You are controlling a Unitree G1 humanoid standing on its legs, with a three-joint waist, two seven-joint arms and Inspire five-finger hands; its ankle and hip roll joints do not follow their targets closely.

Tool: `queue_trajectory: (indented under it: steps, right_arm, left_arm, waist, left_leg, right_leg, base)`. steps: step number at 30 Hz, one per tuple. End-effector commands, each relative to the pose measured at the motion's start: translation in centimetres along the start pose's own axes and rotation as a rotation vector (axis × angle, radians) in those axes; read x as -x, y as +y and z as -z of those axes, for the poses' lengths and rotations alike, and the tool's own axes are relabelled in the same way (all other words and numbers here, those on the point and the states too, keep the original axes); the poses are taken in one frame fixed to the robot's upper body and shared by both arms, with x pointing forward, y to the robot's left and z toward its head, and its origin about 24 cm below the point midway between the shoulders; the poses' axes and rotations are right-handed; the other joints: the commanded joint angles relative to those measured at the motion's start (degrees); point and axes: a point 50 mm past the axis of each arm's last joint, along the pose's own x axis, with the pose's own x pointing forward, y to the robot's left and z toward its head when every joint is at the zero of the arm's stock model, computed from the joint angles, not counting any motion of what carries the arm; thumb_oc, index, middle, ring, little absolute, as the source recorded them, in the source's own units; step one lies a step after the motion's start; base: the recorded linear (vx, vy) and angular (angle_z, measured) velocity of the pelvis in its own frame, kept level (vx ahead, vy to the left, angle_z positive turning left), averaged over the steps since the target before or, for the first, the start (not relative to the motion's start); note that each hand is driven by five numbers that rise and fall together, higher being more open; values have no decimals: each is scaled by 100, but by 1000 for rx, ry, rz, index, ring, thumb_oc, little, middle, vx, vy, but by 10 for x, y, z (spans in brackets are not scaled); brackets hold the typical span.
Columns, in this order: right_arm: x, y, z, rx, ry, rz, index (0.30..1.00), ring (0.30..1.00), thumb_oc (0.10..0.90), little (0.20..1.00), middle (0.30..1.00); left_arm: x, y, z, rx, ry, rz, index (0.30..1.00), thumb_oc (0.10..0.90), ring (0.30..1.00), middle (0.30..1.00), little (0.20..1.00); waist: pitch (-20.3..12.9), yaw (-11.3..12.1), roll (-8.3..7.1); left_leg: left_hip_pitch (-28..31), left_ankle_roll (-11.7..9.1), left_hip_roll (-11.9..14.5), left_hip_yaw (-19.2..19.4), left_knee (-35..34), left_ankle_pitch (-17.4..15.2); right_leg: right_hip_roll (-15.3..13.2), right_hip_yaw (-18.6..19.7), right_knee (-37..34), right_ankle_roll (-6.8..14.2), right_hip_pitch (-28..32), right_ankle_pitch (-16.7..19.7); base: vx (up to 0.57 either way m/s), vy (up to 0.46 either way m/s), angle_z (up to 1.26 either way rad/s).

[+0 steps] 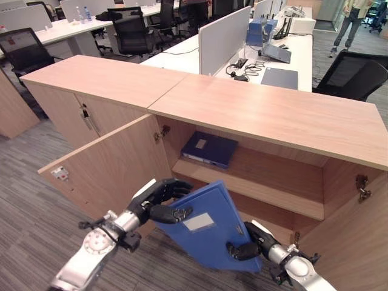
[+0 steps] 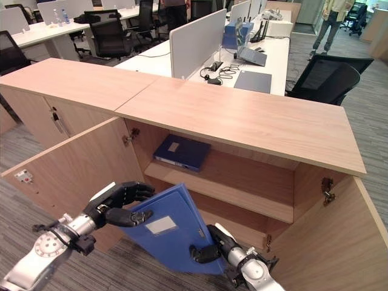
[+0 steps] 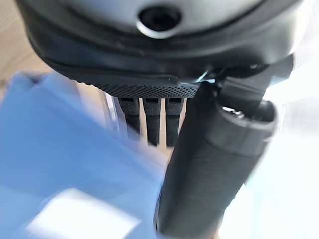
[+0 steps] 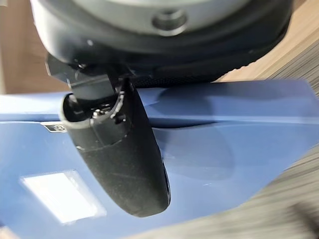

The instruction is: Put the empty folder in the office cabinet

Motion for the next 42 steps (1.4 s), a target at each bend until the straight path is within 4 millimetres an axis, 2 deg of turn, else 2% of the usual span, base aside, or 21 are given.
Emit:
queue_trajectory:
  steps: [1,2,6,8,9,10,12,14,16,17,18,20,23,24,25,27,32,35,39,41,42]
  right_arm:
    - [12,-55,-7,74,-23,239,300,300,400,300,300]
    - [14,-60,-2,81,6,271,300,300,400,300,300]
    - [21,-72,10,45,61,361,300,300,400,300,300]
    - [20,-76,10,20,62,389,300,300,400,300,300]
    - [20,-76,10,20,62,389,300,300,400,300,300]
    - [22,-82,7,9,53,422,300,300,400,300,300]
    - [25,-91,7,-2,59,463,300,300,400,300,300]
    - [25,-96,5,-24,56,491,300,300,400,300,300]
    - [25,-98,2,-52,40,506,300,300,400,300,300]
    - [23,-96,-1,-158,-1,521,300,300,400,300,300]
    - [23,-96,-2,-158,-1,521,300,300,400,300,300]
    - [10,-78,-8,-494,-111,499,300,300,400,300,300]
    - [-3,-54,-19,-791,-216,416,300,300,400,300,300]
    - [-3,-54,-19,-792,-216,415,300,300,400,300,300]
    - [-6,-42,-25,-857,-249,351,300,300,400,300,300]
    - [-6,-39,-33,-860,-277,321,300,300,400,300,300]
    - [-9,-37,-65,-955,-407,241,300,300,400,300,300]
    - [-10,-36,-89,-1024,-513,175,300,300,400,300,300]
    - [-9,-38,-111,-1091,-615,111,300,300,400,300,300]
    - [-9,-42,-127,-1130,-689,79,300,300,400,300,300]
    - [-10,-47,-141,-1187,-757,64,300,300,400,300,300]
  left_arm:
    - [0,26,4,79,-54,-287,900,800,900,900,900]
    - [6,31,21,141,-5,-375,900,800,900,900,900]
    - [25,43,55,216,114,-545,900,800,900,900,900]
    - [32,49,71,272,181,-618,900,800,900,900,900]
    - [32,49,71,272,181,-618,900,800,900,900,900]
    - [40,52,82,311,228,-679,900,800,900,900,900]
    - [47,51,99,376,285,-741,900,800,900,900,900]
    - [51,48,110,423,328,-778,900,800,900,900,900]
    - [57,47,118,447,362,-809,900,800,900,900,900]
    - [66,41,132,504,424,-841,900,800,900,900,900]
    - [66,41,132,504,424,-841,900,800,900,900,900]
    - [78,24,158,663,524,-907,900,800,900,900,900]
    - [94,2,187,755,699,-934,900,800,900,900,900]
    - [94,2,187,755,699,-934,900,800,900,900,900]
    - [110,-14,204,828,813,-956,900,800,900,900,900]
    - [127,-30,219,864,960,-956,900,800,900,900,900]
    - [167,-57,235,928,1196,-966,900,800,900,900,900]
    - [179,-64,237,957,1241,-982,900,800,900,900,900]
    - [181,-55,236,922,1234,-995,900,800,900,900,900]
    - [175,-45,234,882,1201,-991,900,800,900,900,900]
    - [169,-36,231,856,1169,-999,900,800,900,900,900]
  waist:
    - [-81,-98,-190]
    - [-45,-116,-186]
    - [4,-115,-189]
    - [107,-90,-250]
    - [103,-92,-250]
    - [341,-48,-309]
    - [534,11,-296]
    - [626,51,-267]
    - [639,64,-274]
    - [649,127,-257]
    - [634,124,-263]
    - [650,202,-129]
    - [642,229,0]
    - [647,235,-7]
    - [558,230,53]
    - [463,178,85]
    - [351,177,-3]
    - [342,251,-32]
    - [376,331,10]
    - [481,342,89]
    - [659,352,175]
  left_leg:
    - [299,-77,29,-272,-32,-802]
    - [264,-90,69,-281,-32,-776]
    - [182,-171,251,-306,26,-700]
    - [-133,-249,319,-272,732,-875]
    - [-146,-249,319,-274,745,-882]
    - [-709,-327,340,-157,1870,-974]
    - [-1305,-259,394,-101,2858,-695]
    - [-1684,-175,352,-34,3100,-498]
    - [-1891,-151,270,-26,3034,-493]
    - [-2072,-164,158,-37,2611,-505]
    - [-2081,-163,151,-38,2580,-475]
    - [-2267,-333,106,-235,1701,158]
    - [-2357,-406,110,-432,893,441]
    - [-2342,-405,108,-425,877,448]
    - [-2170,-424,162,-422,595,522]
    - [-2087,-424,153,-400,544,643]
    - [-2260,-185,10,-130,879,317]
    - [-2432,-26,-66,80,1129,36]
    - [-2486,124,-147,272,1192,-180]
    - [-2418,220,-201,372,1167,-284]
    - [-2336,299,-210,466,1182,-386]
  right_leg:
    - [-20,-431,99,101,-112,-220]
    - [14,-409,191,66,-201,-254]
    - [141,-375,489,-49,-414,-431]
    - [186,-335,714,-120,-503,-540]
    - [186,-337,717,-120,-510,-541]
    - [200,-359,953,-219,-546,-637]
    - [249,-431,1012,-351,-502,-702]
    - [249,-505,1057,-379,-498,-781]
    - [220,-507,1076,-365,-516,-820]
    - [194,-435,1106,-345,-475,-930]
    - [188,-439,1103,-345,-495,-920]
    - [252,-309,1114,-355,-365,-1062]
    - [296,-98,1028,-342,-158,-1162]
    - [289,-92,1025,-341,-151,-1163]
    - [269,9,905,-291,-10,-1192]
    - [173,34,779,-240,76,-1227]
    - [-202,220,792,-19,-9,-1267]
    - [-437,383,968,150,-311,-1211]
    - [-668,420,1379,341,-751,-1020]
    - [-830,316,1898,434,-1103,-764]
    - [-1016,69,2442,408,-1442,-535]
  base:
    - [-50,-110,15]
    - [-42,-109,13]
    - [-3,-129,5]
    - [-19,-130,3]
    - [-100,-160,3]
    - [-103,-163,7]
    - [-98,-155,1]
    - [-19,-47,-1]
    - [66,19,7]
    - [89,44,8]
    - [203,101,13]
    - [225,118,12]
    - [200,122,-3]
    - [240,182,-41]
    - [272,215,-59]
    - [289,261,-61]
    - [206,263,-44]
    - [136,284,-51]
    - [73,222,-49]
    - [40,257,-30]
    - [12,318,-19]
